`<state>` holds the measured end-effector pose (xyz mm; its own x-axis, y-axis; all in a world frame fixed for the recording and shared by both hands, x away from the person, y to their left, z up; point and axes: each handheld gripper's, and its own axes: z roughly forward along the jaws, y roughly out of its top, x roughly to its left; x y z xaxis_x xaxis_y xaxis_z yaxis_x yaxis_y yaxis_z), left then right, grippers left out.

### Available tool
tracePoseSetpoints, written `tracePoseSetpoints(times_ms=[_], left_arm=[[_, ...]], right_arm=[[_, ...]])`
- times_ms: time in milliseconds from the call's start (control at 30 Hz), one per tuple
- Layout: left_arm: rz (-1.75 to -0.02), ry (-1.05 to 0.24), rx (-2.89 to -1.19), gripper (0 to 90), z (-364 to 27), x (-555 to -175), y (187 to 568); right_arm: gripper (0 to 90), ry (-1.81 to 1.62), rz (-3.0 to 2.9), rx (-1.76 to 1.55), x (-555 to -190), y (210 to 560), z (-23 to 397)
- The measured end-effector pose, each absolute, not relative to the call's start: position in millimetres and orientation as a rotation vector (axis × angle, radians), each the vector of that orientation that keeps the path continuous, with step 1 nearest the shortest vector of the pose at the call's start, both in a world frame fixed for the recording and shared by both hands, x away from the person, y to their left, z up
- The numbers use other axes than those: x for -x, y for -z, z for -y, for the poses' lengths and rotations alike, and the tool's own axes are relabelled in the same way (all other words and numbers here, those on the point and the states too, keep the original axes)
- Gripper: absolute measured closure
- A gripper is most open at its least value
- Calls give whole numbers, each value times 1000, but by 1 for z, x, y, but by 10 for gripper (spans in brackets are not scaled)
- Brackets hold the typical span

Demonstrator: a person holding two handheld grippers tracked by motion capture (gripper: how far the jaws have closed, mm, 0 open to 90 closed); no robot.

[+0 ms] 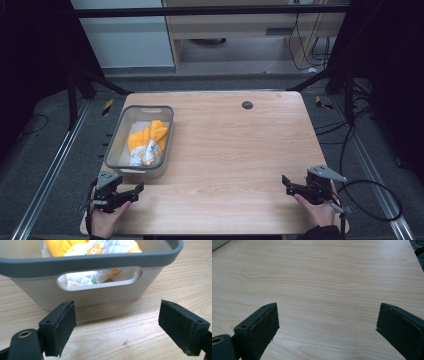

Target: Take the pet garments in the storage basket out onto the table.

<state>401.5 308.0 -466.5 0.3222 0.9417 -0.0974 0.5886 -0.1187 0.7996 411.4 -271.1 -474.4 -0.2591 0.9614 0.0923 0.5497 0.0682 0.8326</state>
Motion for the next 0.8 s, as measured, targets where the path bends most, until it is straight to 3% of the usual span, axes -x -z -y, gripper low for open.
tracePoseSetpoints(times_ms=[267, 433, 800], left_arm=[[-1369, -576, -1767, 149, -311, -399, 461], [-1364, -568, -1750, 155, -312, -397, 457], [-1341, -552, -1717, 165, -312, -394, 447]], right_arm=[[8, -1081, -1907, -1462, -409, 478, 274], [90, -1085, -1945, -1438, -408, 482, 271], [115, -1071, -1988, -1428, -409, 487, 268]])
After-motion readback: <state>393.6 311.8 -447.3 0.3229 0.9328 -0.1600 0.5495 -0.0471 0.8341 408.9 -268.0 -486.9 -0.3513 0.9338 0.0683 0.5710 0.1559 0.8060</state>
